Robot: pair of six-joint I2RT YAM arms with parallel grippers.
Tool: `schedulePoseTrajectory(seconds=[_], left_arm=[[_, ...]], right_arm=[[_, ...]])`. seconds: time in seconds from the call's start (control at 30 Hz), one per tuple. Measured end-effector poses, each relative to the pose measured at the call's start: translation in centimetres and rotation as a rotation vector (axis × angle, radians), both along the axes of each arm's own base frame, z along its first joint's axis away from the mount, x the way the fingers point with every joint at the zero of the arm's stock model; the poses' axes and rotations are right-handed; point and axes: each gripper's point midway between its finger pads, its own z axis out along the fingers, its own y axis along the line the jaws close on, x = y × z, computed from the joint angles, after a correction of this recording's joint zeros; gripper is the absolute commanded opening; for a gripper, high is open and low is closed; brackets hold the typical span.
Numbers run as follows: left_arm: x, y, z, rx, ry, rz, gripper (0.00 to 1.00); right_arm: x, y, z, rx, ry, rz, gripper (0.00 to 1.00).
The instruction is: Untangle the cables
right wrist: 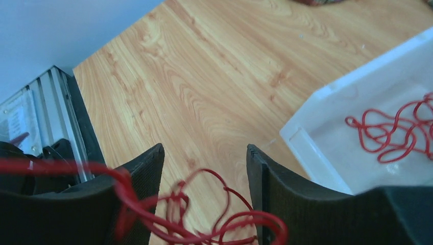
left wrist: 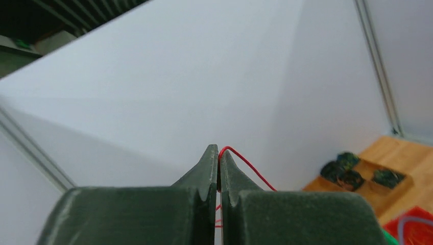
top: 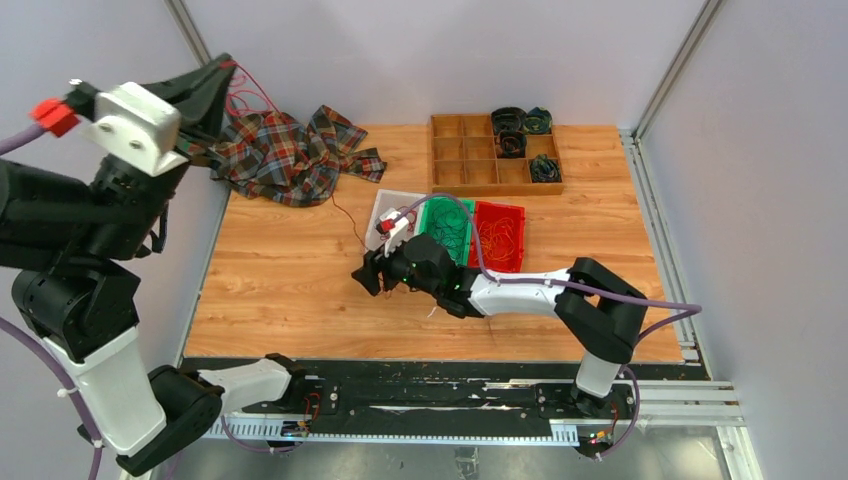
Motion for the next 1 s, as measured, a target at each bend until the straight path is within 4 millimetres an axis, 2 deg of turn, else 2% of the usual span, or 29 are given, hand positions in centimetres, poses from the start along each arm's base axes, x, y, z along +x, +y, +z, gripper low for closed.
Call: schedulePoseTrajectory(seconds=[0.17,0.3,0.43,0.6,0.67,0.73,0.83,0.93,1.0], left_arm=[[-1.3,2.9,5.4,-0.156,-0.174,0.094,0.0],[-2.7,6.1,9.6,-0.304,-0.322,0.201,0.0],[-3.7,7.8,11.5,-0.385,-0.398,0.25,0.0],[-3.5,7.7,11.3,-0.386,-0.394,0.251,0.0],[-2.9,7.3,10.5,-0.367,-0.369,0.247,0.0],[-2.1,6.8,9.5,-0.343,-0.334,0.243,0.0],[-0.8,5.6,7.7,-0.3,-0.27,0.224,0.0],[0.1,4.5,6.0,-0.26,-0.21,0.194,0.0],[0.6,3.8,4.9,-0.235,-0.171,0.169,0.0]], right_arm=[[-0.8,-1.1,-4.4,-0.048,0.071,-0.011,0.59],[-1.8,-2.8,-8.7,-0.114,0.139,-0.028,0.58],[-2.3,-3.7,-10.3,-0.14,0.172,-0.051,0.52],[-2.2,-3.8,-9.8,-0.132,0.166,-0.062,0.64],[-2.2,-3.8,-8.2,-0.114,0.142,-0.055,0.68],[-2.3,-3.6,-4.9,-0.078,0.092,-0.039,0.72],[-2.4,-2.1,3.0,0.04,-0.015,0.003,0.79],[-3.2,-0.9,12.6,0.2,-0.135,0.064,0.8],[-3.8,-0.7,17.3,0.28,-0.195,0.102,0.8]])
